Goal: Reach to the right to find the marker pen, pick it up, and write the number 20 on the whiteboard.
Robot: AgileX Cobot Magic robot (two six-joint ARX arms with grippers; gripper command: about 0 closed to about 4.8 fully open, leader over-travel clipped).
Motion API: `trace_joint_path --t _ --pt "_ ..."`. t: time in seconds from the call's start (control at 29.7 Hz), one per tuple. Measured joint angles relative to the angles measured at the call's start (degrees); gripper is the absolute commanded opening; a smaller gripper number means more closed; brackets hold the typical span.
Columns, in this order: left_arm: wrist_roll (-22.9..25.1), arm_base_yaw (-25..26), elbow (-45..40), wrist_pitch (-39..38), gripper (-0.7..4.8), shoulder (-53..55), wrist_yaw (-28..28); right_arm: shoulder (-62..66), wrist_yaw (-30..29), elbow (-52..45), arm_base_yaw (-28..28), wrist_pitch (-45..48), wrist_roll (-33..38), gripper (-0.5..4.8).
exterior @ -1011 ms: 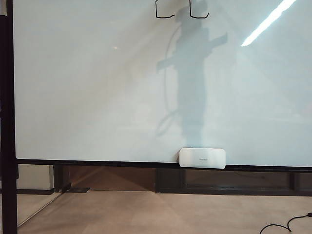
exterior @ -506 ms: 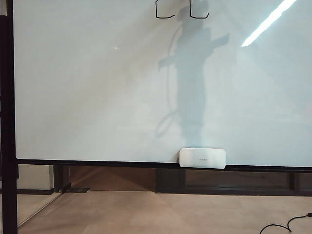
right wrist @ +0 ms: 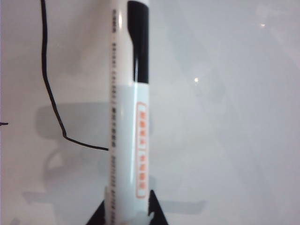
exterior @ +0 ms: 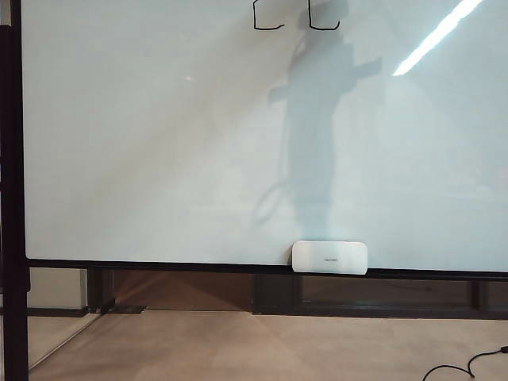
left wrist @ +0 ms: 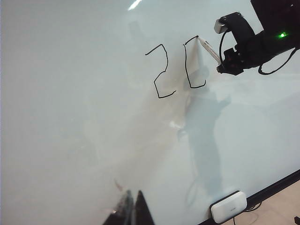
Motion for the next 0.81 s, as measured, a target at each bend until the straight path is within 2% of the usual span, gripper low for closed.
trace_joint_path --t 0.81 --pt "1.07 0.00 0.00 -0.04 0.13 -0.02 -0.02 2.32 -1.79 0.20 -0.94 -9.05 0.63 -0.02"
